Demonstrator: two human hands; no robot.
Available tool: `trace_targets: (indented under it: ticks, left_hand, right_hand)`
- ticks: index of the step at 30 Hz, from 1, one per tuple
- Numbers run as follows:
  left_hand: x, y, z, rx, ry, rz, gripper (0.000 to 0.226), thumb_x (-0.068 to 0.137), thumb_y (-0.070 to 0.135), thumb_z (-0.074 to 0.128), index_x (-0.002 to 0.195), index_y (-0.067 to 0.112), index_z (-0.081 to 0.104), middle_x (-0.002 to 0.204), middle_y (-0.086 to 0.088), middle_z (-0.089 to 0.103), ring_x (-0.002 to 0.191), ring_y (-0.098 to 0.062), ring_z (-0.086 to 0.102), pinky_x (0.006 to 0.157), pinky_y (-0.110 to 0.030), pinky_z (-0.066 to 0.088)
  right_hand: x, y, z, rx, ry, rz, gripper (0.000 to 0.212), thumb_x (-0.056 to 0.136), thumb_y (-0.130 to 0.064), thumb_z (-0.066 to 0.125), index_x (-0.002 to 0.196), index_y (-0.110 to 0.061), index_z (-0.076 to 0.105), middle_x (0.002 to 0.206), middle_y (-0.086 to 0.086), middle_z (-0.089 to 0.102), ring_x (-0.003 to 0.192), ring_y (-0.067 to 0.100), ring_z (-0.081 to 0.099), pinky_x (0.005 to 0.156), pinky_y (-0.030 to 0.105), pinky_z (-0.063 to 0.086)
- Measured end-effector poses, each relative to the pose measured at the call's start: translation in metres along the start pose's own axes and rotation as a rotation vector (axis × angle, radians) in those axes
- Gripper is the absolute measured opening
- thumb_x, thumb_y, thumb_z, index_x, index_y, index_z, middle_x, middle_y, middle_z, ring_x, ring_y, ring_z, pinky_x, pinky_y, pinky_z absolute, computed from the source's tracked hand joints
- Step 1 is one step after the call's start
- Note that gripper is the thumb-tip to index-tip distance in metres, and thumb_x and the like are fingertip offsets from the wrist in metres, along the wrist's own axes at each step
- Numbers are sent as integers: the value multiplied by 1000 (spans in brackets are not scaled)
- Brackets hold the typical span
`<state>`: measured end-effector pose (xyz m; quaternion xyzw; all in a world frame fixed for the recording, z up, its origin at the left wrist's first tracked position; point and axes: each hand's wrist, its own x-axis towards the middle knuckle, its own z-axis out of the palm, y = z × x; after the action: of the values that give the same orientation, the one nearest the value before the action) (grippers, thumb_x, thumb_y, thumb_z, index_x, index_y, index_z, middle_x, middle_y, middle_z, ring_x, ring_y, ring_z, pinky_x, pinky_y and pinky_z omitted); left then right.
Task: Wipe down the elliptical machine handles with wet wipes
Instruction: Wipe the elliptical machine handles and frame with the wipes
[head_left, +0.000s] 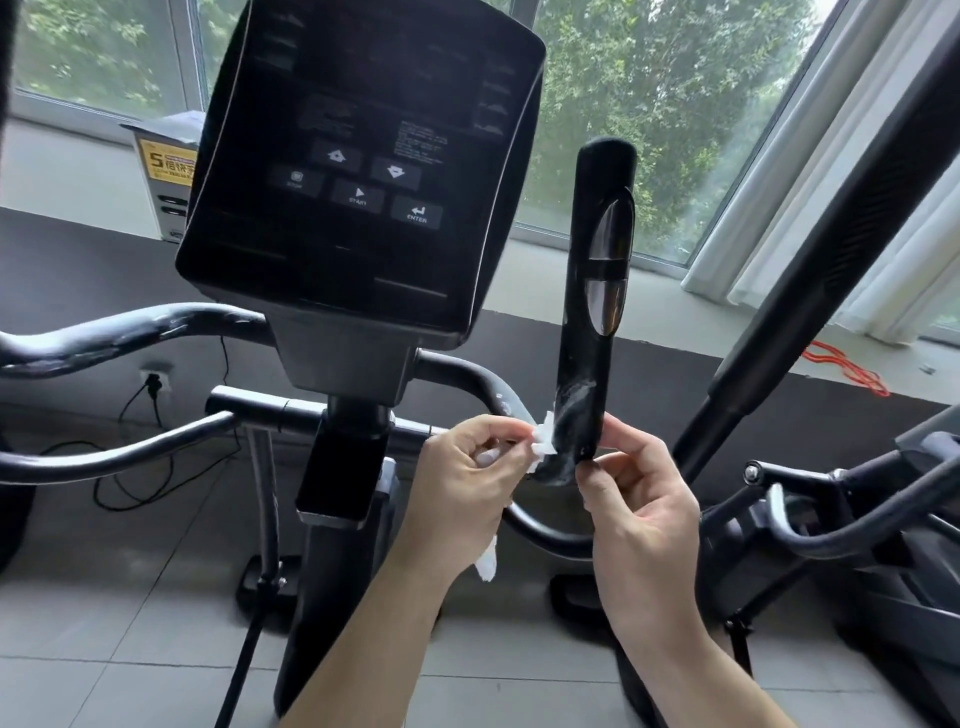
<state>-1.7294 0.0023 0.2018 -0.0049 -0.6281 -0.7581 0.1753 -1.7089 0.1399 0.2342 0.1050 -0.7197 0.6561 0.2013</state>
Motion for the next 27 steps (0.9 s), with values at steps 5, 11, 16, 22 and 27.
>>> trace_targets:
  ticks: [5, 11, 16, 22, 27]
  left_hand:
    - [12, -13, -5, 67, -50, 66, 11, 91, 6, 77, 91, 18, 77, 69, 9, 72, 64, -5, 68, 68, -19, 53]
    - [56, -39, -12, 397, 109, 308, 3, 95, 17, 74, 92, 19, 76, 94, 7, 67, 88, -16, 67, 79, -40, 57]
    - [67, -47, -15, 389, 81, 211, 18, 98, 40, 69, 100, 23, 76, 98, 9, 67, 91, -11, 68, 82, -37, 59]
    - [44, -42, -13, 151, -19, 100, 2, 94, 17, 75, 94, 15, 76, 85, -1, 77, 74, -3, 70, 75, -15, 53]
    - [47, -44, -10, 164, 24, 58, 5, 96, 19, 73, 97, 15, 74, 84, 4, 76, 73, -2, 70, 71, -14, 51]
  right_hand:
    - [0, 2, 3, -45, 6, -54, 26, 91, -20, 76, 116, -26, 73, 84, 4, 65, 69, 8, 55, 68, 13, 46]
    - [-1, 5, 7, -29, 39, -57, 26, 90, -14, 73, 114, -25, 73, 74, -10, 62, 67, 7, 54, 67, 12, 45]
    - [-1, 5, 10, -18, 57, -49, 30, 85, -25, 72, 115, -23, 72, 71, -9, 61, 68, 8, 53, 67, 13, 45]
    - [-1, 8, 9, -20, 52, -32, 28, 88, -21, 71, 115, -26, 72, 71, -9, 60, 70, 13, 53, 68, 15, 46]
    - [1, 9, 10, 15, 45, -37, 28, 87, -22, 71, 115, -25, 71, 70, -11, 58, 68, 10, 52, 67, 15, 46]
